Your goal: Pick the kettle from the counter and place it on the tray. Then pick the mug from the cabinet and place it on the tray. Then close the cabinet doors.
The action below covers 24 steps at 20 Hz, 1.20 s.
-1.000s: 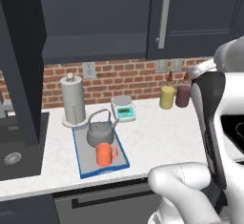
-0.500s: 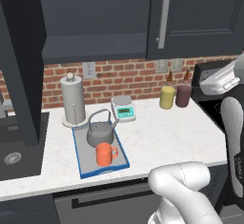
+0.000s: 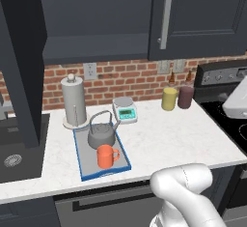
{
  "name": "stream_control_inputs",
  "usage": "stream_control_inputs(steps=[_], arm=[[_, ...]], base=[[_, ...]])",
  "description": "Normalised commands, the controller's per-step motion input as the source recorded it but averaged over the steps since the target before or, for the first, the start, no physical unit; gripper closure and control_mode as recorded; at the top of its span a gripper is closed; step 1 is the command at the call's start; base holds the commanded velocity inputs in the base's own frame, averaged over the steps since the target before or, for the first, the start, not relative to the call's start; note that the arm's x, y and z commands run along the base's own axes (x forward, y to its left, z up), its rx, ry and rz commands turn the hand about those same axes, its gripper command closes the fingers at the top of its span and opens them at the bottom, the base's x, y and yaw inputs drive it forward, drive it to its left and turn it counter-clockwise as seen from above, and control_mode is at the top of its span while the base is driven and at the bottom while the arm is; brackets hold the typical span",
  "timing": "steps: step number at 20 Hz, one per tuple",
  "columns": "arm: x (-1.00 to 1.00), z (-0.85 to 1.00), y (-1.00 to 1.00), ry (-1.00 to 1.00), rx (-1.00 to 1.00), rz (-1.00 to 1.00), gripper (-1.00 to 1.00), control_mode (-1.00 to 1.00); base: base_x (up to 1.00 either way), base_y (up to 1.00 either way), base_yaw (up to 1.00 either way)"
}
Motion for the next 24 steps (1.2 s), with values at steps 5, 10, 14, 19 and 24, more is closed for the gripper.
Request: stream_control_inputs(steps=[5, 10, 14, 19, 24], arm=[[-0.48, 0.03, 0.36, 0.0, -0.01, 0.26, -1.0, -1.0], [-0.19, 0.02, 0.52, -0.01, 0.0, 0.3, -1.0, -1.0], [-0.12, 0.02, 0.75, -0.09, -0.06, 0.24, -1.0, -1.0], [-0.26, 0.0, 0.77, -0.17, -0.13, 0.12, -1.0, -1.0], [-0.18, 0.0, 0.72, -0.36, -0.2, 0.01, -1.0, -1.0]], base=[[0.0, 0.0, 0.0], [0.0, 0.0, 0.0], [0.0, 0.0, 0.0], [0.0, 0.0, 0.0], [0.0, 0.0, 0.0]])
